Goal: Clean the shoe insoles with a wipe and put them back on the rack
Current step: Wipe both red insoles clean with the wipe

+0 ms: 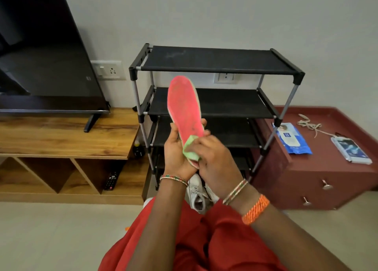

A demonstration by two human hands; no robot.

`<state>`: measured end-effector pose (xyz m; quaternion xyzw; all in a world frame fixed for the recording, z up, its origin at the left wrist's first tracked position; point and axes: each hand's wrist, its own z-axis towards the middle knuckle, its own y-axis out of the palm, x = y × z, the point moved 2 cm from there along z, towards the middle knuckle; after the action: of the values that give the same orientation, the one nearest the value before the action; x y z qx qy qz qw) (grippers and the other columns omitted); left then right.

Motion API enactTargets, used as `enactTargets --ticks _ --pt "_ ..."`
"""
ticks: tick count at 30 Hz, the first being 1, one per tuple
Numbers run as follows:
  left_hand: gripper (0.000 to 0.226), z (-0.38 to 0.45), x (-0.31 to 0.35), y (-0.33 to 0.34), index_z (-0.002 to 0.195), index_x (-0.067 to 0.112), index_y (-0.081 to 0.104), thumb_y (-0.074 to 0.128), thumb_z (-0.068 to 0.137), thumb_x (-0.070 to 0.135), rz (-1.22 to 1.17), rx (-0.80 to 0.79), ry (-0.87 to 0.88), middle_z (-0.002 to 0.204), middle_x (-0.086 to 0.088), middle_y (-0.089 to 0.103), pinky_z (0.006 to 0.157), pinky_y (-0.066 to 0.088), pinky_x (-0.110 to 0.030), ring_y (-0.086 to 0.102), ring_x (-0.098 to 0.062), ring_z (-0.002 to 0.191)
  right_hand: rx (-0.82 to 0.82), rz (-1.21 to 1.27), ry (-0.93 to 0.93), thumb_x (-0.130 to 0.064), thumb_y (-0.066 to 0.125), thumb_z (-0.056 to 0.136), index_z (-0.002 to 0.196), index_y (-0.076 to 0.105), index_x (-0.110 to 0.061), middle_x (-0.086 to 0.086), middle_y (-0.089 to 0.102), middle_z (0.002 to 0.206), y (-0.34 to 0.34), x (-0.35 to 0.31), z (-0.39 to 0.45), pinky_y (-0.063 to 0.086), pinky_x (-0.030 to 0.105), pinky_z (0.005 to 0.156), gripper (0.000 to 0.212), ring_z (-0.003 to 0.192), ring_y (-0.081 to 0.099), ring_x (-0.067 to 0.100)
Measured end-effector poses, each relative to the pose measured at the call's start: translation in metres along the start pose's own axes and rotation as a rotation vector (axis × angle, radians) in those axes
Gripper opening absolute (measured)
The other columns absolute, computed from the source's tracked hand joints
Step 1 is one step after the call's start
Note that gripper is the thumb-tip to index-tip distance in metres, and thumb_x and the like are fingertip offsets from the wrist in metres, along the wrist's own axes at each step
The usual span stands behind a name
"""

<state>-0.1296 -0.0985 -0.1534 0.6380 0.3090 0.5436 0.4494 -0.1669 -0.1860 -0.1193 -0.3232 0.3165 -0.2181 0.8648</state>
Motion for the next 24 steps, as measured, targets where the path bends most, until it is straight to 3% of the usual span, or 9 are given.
enactTargets --ticks 4,7,9,12,15,17,19,21,24 --pt "0.069 -0.002 -0.003 0.011 0.111 0.002 0.063 0.026 0.095 0.058 0.039 -0.083 -0.024 0.098 -0.008 0.065 0.086 0.053 -0.031 0.065 -0.018 0.090 0.090 -0.119 -0.013 -0.014 0.039 0.078 0.094 0.071 -0.005 0.007 0.067 0.092 -0.016 -0.002 0.013 0.054 0.032 0.068 0.036 0.081 0.060 0.026" --pt "0.062 -0.003 0.011 0.011 0.109 0.006 0.062 0.027 0.097 0.055 0.010 -0.064 0.035 0.093 -0.007 0.067 0.089 0.052 -0.041 0.066 -0.020 0.080 0.013 0.013 -0.002 0.004 0.057 0.072 0.097 0.072 -0.006 0.005 0.069 0.099 -0.011 0.002 -0.009 0.047 0.027 0.083 0.031 0.091 0.061 0.023" --pt "0.057 -0.005 0.015 0.009 0.110 0.007 0.060 0.029 0.096 0.053 -0.032 -0.047 0.064 0.091 -0.006 0.067 0.090 0.052 -0.044 0.066 -0.020 0.079 -0.048 0.033 -0.023 0.005 0.069 0.069 0.096 0.072 -0.007 0.004 0.069 0.098 -0.011 0.001 -0.018 0.046 0.025 0.083 0.029 0.092 0.061 0.021" --pt "0.065 -0.010 0.001 0.010 0.110 0.003 0.061 0.026 0.096 0.056 -0.016 -0.065 -0.016 0.092 -0.008 0.067 0.101 0.042 -0.042 0.066 -0.021 0.085 -0.001 -0.034 -0.038 0.002 0.073 0.068 0.091 0.072 -0.009 0.004 0.069 0.093 -0.014 0.000 -0.001 0.047 0.026 0.080 0.025 0.091 0.061 0.022" --pt "0.066 -0.013 -0.005 0.010 0.113 0.001 0.058 0.026 0.097 0.056 0.000 -0.045 -0.060 0.095 -0.011 0.067 0.092 0.052 -0.036 0.068 -0.022 0.087 0.016 -0.017 0.005 0.006 0.071 0.069 0.093 0.073 -0.009 0.004 0.070 0.094 -0.015 0.000 0.010 0.048 0.028 0.083 0.028 0.095 0.061 0.022" --pt "0.063 -0.013 0.004 0.008 0.113 0.003 0.058 0.027 0.097 0.055 0.013 -0.033 -0.027 0.091 -0.009 0.066 0.098 0.047 -0.044 0.066 -0.022 0.087 -0.059 0.039 -0.031 0.007 0.069 0.067 0.093 0.073 -0.010 0.003 0.072 0.096 -0.014 -0.001 0.000 0.049 0.031 0.084 0.031 0.094 0.062 0.020" --pt "0.058 -0.012 0.012 0.005 0.108 0.007 0.061 0.028 0.096 0.053 -0.002 -0.007 0.020 0.089 -0.006 0.065 0.092 0.050 -0.052 0.064 -0.020 0.084 -0.127 0.116 -0.067 0.006 0.068 0.067 0.091 0.074 -0.009 0.002 0.073 0.094 -0.015 -0.002 -0.016 0.051 0.033 0.085 0.029 0.093 0.064 0.019" --pt "0.060 -0.013 0.005 0.007 0.108 0.007 0.060 0.026 0.096 0.055 0.011 -0.014 -0.011 0.088 -0.005 0.065 0.092 0.049 -0.051 0.064 -0.019 0.083 -0.141 0.122 -0.064 0.003 0.070 0.069 0.089 0.074 -0.010 0.001 0.072 0.090 -0.018 0.000 -0.018 0.052 0.033 0.082 0.024 0.089 0.064 0.015" --pt "0.061 -0.019 -0.021 0.012 0.115 0.004 0.057 0.031 0.096 0.056 0.026 -0.028 -0.124 0.096 -0.010 0.066 0.102 0.041 -0.039 0.064 -0.021 0.093 -0.006 -0.006 -0.025 0.002 0.070 0.071 0.089 0.072 -0.012 0.000 0.070 0.090 -0.022 0.005 -0.001 0.048 0.028 0.080 0.023 0.089 0.058 0.013"
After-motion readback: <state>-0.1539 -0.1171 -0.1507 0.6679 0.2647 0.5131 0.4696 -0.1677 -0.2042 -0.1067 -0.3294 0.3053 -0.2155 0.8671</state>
